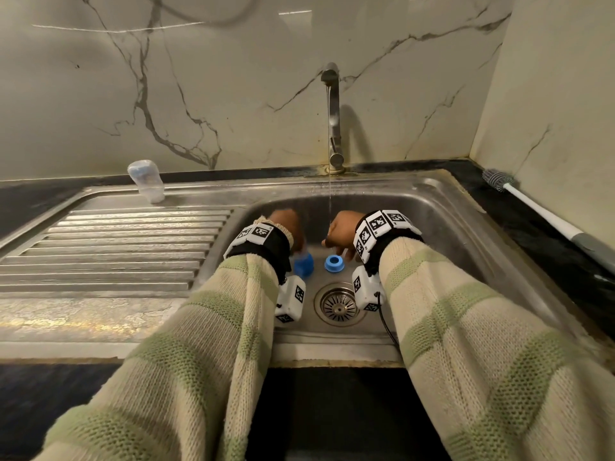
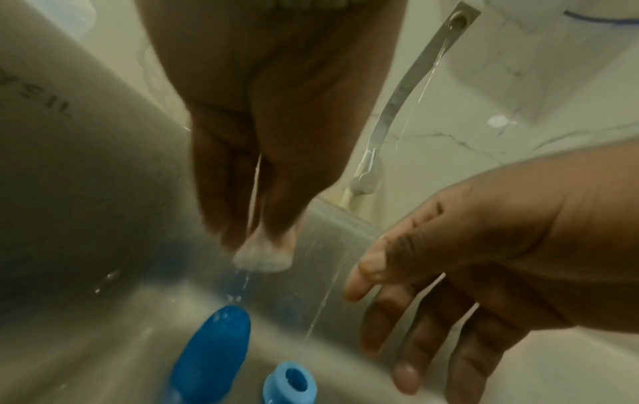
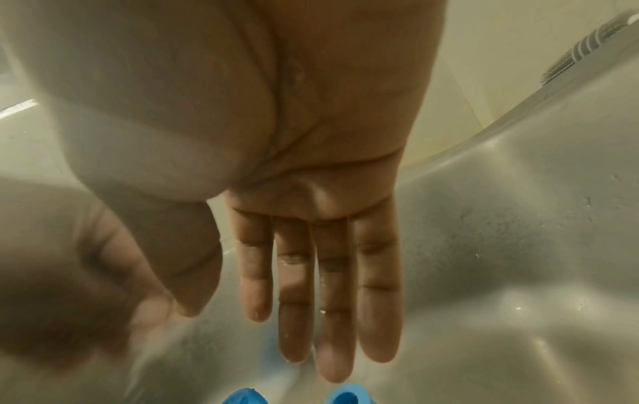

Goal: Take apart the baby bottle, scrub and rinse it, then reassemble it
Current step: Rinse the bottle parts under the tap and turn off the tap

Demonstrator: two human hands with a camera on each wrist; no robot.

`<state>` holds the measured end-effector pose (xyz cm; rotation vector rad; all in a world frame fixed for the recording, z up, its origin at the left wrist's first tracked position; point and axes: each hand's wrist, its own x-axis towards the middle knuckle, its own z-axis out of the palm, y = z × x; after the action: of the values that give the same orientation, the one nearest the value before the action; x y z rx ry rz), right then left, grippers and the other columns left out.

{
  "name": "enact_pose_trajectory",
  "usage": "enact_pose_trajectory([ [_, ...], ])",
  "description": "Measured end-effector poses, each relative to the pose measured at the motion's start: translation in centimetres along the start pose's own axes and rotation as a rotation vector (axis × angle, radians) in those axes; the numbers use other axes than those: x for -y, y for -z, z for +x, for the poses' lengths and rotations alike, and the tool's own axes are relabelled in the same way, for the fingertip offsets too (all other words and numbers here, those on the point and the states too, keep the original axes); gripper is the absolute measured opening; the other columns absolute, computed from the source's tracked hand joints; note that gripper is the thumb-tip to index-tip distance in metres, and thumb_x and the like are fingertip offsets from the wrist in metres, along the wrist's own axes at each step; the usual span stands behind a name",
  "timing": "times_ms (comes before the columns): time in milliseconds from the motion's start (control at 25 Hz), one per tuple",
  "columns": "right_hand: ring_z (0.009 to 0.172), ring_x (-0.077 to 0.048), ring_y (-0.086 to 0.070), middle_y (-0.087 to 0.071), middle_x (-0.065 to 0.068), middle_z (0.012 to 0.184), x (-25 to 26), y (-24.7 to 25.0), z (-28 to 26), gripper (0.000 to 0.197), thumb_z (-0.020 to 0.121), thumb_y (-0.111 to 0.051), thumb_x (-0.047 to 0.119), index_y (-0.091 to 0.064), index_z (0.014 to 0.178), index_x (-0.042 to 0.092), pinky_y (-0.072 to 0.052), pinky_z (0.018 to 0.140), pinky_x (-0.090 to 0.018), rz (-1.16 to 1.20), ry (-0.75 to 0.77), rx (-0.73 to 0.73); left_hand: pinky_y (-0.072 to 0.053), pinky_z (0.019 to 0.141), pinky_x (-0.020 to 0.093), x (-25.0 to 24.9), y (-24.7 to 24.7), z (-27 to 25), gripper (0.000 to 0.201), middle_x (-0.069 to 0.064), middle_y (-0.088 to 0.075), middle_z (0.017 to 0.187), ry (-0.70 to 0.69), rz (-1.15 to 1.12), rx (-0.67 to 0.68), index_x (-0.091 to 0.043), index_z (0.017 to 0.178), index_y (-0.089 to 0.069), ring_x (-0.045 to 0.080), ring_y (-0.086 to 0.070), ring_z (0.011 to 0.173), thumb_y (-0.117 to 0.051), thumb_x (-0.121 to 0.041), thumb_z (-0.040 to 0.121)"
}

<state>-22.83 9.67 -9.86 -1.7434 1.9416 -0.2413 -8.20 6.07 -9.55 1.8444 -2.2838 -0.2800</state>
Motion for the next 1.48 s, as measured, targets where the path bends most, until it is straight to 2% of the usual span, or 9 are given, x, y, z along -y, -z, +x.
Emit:
enact_pose_trajectory([
  [160,0.083,-0.03,-0.07,-0.073,-0.014,0.097,0.2,0.0,-0.5,0.03,0.091,-0.063,0.031,-0.066,0.102,0.004,-0.056,0.084,-0.042,0.006,0.0,0.015,-0.056,0.084,0.033,0.2,0.8,0.9,0.016,0.011,-0.072,0.102,-0.049,-0.088,-0.283,-0.01,0.103,-0.074,0.024,-0.068,0.091,-0.066,-0.017,0.091],
  [280,0.082,-0.026,-0.072,-0.074,-0.011,0.095,0.6,0.1,-1.1,0.031,0.093,-0.061,0.031,-0.068,0.104,0.004,-0.058,0.083,-0.041,-0.014,0.025,0.04,-0.056,0.082,0.033,0.2,0.1,0.7,0.02,0.009,-0.071,0.1,0.033,0.022,-0.049,-0.009,0.104,-0.069,0.024,-0.068,0.091,-0.071,-0.022,0.089],
  [360,0.085,-0.027,-0.072,-0.074,-0.011,0.095,0.7,0.1,-1.4,0.031,0.094,-0.06,0.032,-0.068,0.105,0.004,-0.058,0.082,-0.04,-0.014,0.041,0.044,-0.053,0.074,0.031,0.7,-0.8,1.0,0.017,0.008,-0.07,0.096,0.044,-0.003,-0.093,-0.012,0.1,-0.07,0.021,-0.066,0.083,-0.07,-0.025,0.089],
  [480,0.086,-0.028,-0.072,-0.073,-0.012,0.095,0.7,-0.1,-1.4,0.031,0.093,-0.061,0.032,-0.067,0.105,0.005,-0.059,0.081,-0.04,-0.053,0.044,0.041,-0.054,0.084,0.033,0.3,-0.6,1.1,0.022,0.008,-0.068,0.103,0.024,0.013,-0.029,-0.011,0.107,-0.067,0.024,-0.067,0.091,-0.071,-0.023,0.088],
  [760,0.088,-0.025,-0.068,-0.072,-0.009,0.095,5.0,-0.1,-2.2,0.024,0.091,-0.063,0.029,-0.072,0.096,0.008,-0.056,0.085,-0.039,-0.071,0.156,-0.054,-0.053,0.085,0.037,3.3,7.4,2.1,0.022,0.014,-0.067,0.113,0.096,-0.156,-0.347,-0.007,0.109,-0.07,0.033,-0.067,0.102,-0.066,-0.011,0.088],
  [1000,0.091,-0.028,-0.068,-0.072,-0.011,0.097,8.5,-2.0,-0.9,0.028,0.093,-0.06,0.03,-0.074,0.098,0.005,-0.054,0.084,-0.035,-0.051,0.172,-0.108,-0.052,0.089,0.04,14.0,13.6,7.0,0.027,0.015,-0.066,0.112,0.223,0.139,-0.211,-0.003,0.107,-0.064,0.035,-0.064,0.106,-0.068,-0.019,0.086],
  [1200,0.085,-0.03,-0.069,-0.069,-0.009,0.082,7.8,-3.4,1.8,0.027,0.09,-0.062,0.031,-0.074,0.085,0.007,-0.055,0.079,-0.033,-0.109,0.156,-0.07,-0.059,0.077,0.038,19.6,14.3,12.0,0.026,0.009,-0.071,0.085,0.288,0.251,-0.051,-0.018,0.065,-0.053,0.027,-0.069,0.078,-0.076,-0.023,0.076],
  [1360,0.084,-0.027,-0.068,-0.072,-0.009,0.087,7.0,-3.8,3.0,0.024,0.088,-0.064,0.03,-0.076,0.087,0.009,-0.051,0.076,-0.028,-0.12,0.14,-0.051,-0.06,0.076,0.035,22.0,12.6,16.0,0.014,-0.002,-0.07,0.072,0.283,0.36,0.049,-0.021,0.077,-0.071,0.017,-0.069,0.064,-0.075,-0.031,0.067],
  [1480,0.079,-0.024,-0.068,-0.072,-0.008,0.085,7.5,-4.2,3.0,0.024,0.089,-0.065,0.031,-0.075,0.086,0.009,-0.053,0.071,-0.028,-0.088,0.17,-0.044,-0.053,0.072,0.034,22.1,12.6,15.3,0.016,0.002,-0.062,0.073,0.272,0.421,-0.044,-0.02,0.071,-0.055,0.022,-0.063,0.066,-0.068,-0.028,0.07],
])
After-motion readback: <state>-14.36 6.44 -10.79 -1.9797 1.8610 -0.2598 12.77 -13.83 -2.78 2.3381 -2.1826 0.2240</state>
